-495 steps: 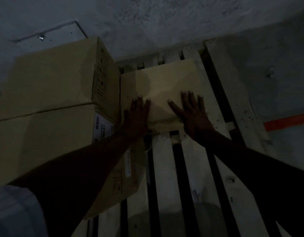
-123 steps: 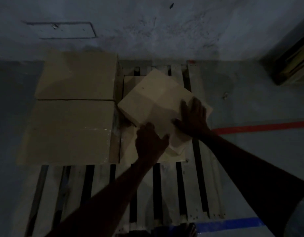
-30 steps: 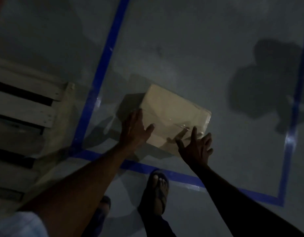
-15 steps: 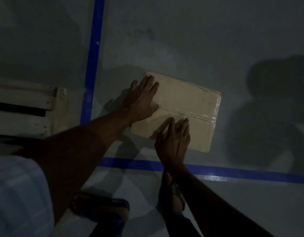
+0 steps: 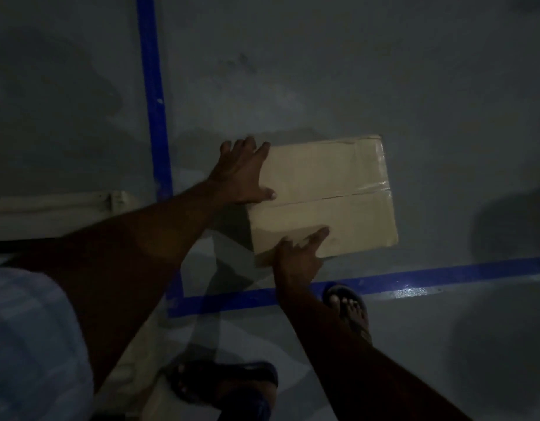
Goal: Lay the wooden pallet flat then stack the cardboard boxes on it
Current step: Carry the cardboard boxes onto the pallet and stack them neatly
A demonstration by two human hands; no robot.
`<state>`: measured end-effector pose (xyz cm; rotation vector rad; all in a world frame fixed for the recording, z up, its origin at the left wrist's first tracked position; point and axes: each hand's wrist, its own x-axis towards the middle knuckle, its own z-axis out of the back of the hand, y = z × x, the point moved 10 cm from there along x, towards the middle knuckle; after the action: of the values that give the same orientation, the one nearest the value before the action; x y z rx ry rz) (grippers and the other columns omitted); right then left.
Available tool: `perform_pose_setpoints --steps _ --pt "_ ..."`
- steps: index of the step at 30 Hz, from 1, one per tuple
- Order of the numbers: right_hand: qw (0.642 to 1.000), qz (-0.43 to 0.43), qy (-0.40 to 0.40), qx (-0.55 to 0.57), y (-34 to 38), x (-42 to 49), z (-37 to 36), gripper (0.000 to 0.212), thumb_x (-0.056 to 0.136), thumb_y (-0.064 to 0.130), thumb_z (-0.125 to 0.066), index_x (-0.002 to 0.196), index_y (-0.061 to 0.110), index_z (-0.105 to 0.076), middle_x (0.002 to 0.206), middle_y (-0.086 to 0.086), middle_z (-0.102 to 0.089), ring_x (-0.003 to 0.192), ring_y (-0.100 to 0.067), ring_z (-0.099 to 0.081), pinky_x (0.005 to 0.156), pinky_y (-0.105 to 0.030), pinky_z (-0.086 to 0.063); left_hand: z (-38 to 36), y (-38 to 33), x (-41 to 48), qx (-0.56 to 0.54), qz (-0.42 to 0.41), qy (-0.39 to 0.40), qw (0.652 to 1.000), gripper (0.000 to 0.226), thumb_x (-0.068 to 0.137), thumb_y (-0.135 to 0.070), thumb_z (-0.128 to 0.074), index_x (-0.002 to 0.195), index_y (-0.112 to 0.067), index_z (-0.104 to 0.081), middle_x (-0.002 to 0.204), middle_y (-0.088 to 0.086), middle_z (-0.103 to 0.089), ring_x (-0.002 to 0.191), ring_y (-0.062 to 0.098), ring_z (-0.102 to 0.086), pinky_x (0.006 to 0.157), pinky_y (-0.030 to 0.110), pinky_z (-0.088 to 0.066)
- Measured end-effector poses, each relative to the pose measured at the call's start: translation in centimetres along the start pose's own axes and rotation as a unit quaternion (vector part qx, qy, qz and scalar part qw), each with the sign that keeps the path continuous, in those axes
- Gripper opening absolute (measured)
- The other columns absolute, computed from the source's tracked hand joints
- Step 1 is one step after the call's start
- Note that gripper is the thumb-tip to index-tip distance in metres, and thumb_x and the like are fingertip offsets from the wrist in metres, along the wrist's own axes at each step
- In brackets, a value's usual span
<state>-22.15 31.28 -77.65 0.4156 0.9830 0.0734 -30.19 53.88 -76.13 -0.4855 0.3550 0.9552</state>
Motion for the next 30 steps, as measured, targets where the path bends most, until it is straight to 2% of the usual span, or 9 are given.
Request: perform_pose_setpoints --steps 3,5,8,13,15,17,22,26,30 --pt "0.999 0.006 -0.036 -0.013 0.8 -1.4 1.9 0.091 0.097 0.049 -0.057 0.16 0.036 0.007 0.15 -0.029 -0.033 0.129 -0.044 -0.045 0.107 -0.041 -0.038 1.9 2.6 -2.8 -0.072 0.049 -0.029 0.996 0.114 0.071 -0.076 -0.07 0.156 -0.012 -0.031 0.143 0.017 -0.044 0.135 0.034 -0.04 0.114 0.045 -0.026" --pt "0.997 0.052 -0.059 -0.026 3.1 -2.5 3.6 0.092 0.094 0.057 -0.058 0.162 0.028 -0.004 0.15 -0.027 -0.036 0.133 -0.044 -0.042 0.11 -0.041 -0.035 3.6 5.6 -5.3 -0.196 0.104 -0.056 0.973 0.109 0.059 -0.087 -0.069 0.139 -0.014 -0.056 0.128 0.011 -0.058 0.123 0.032 -0.054 0.109 0.05 -0.04" --pt "0.993 0.114 -0.038 -0.005 8.3 -4.4 4.9 0.092 0.082 0.064 -0.062 0.157 0.021 -0.032 0.151 -0.018 -0.045 0.137 -0.036 -0.046 0.114 -0.042 -0.038 6.2 10.0 -10.4 -0.367 0.185 -0.108 0.905 0.088 0.053 -0.09 -0.072 0.113 -0.025 -0.071 0.113 -0.003 -0.066 0.105 0.019 -0.066 0.097 0.045 -0.054" --pt "0.977 0.199 0.08 0.001 18.4 -10.7 4.2 0.053 0.089 0.046 -0.072 0.133 0.017 -0.065 0.13 -0.004 -0.066 0.112 -0.019 -0.063 0.1 -0.031 -0.049 12.8 12.4 -19.9 -0.54 0.221 -0.178 0.792 0.064 0.073 -0.065 -0.08 0.117 -0.021 -0.069 0.114 0.002 -0.07 0.098 0.018 -0.072 0.089 0.043 -0.06" --pt "0.966 0.229 0.114 -0.015 21.6 -14.0 3.2 0.049 0.088 0.049 -0.071 0.127 0.019 -0.07 0.123 -0.002 -0.07 0.106 -0.019 -0.066 0.1 -0.037 -0.053 15.4 13.1 -23.5 -0.562 0.209 -0.193 0.776 0.041 0.091 -0.043 -0.072 0.124 -0.018 -0.066 0.108 0.0 -0.075 0.092 0.013 -0.074 0.081 0.035 -0.062" --pt "0.951 0.281 0.122 -0.05 24.9 -17.9 2.0 0.048 0.088 0.055 -0.068 0.122 0.021 -0.073 0.115 0.0 -0.073 0.101 -0.017 -0.068 0.099 -0.035 -0.054 17.8 14.5 -27.5 -0.558 0.223 -0.237 0.764 0.034 0.096 -0.039 -0.067 0.125 -0.021 -0.064 0.108 -0.004 -0.074 0.094 0.01 -0.073 0.081 0.03 -0.06" --pt "0.888 0.412 0.105 -0.172 32.5 -29.0 -2.2 0.055 0.09 0.066 -0.054 0.114 0.021 -0.075 0.112 -0.003 -0.073 0.107 -0.022 -0.065 0.091 -0.023 -0.04 21.2 18.5 -38.6 -0.552 0.329 -0.362 0.675 0.032 0.092 -0.05 -0.069 0.104 -0.021 -0.072 0.091 -0.01 -0.075 0.081 0.003 -0.071 0.069 0.021 -0.057" --pt "0.836 0.466 0.118 -0.266 34.8 -36.9 -7.4 0.061 0.094 0.069 -0.046 0.075 0.015 -0.067 0.072 -0.001 -0.061 0.074 -0.021 -0.056 0.07 -0.026 -0.038 21.1 21.1 -47.3 -0.568 0.406 -0.42 0.58 0.041 0.083 -0.065 -0.071 0.089 -0.025 -0.075 0.083 -0.01 -0.077 0.076 0.008 -0.073 0.067 0.024 -0.059" --pt "0.795 0.499 0.136 -0.317 33.7 -43.2 -13.8 0.067 0.092 0.07 -0.046 0.073 0.009 -0.065 0.072 -0.005 -0.058 0.072 -0.024 -0.056 0.081 -0.03 -0.042 18.8 23.2 -55.6 -0.544 0.468 -0.439 0.541 0.041 0.083 -0.071 -0.065 0.086 -0.031 -0.074 0.079 -0.015 -0.073 0.069 -0.002 -0.068 0.055 0.014 -0.049"
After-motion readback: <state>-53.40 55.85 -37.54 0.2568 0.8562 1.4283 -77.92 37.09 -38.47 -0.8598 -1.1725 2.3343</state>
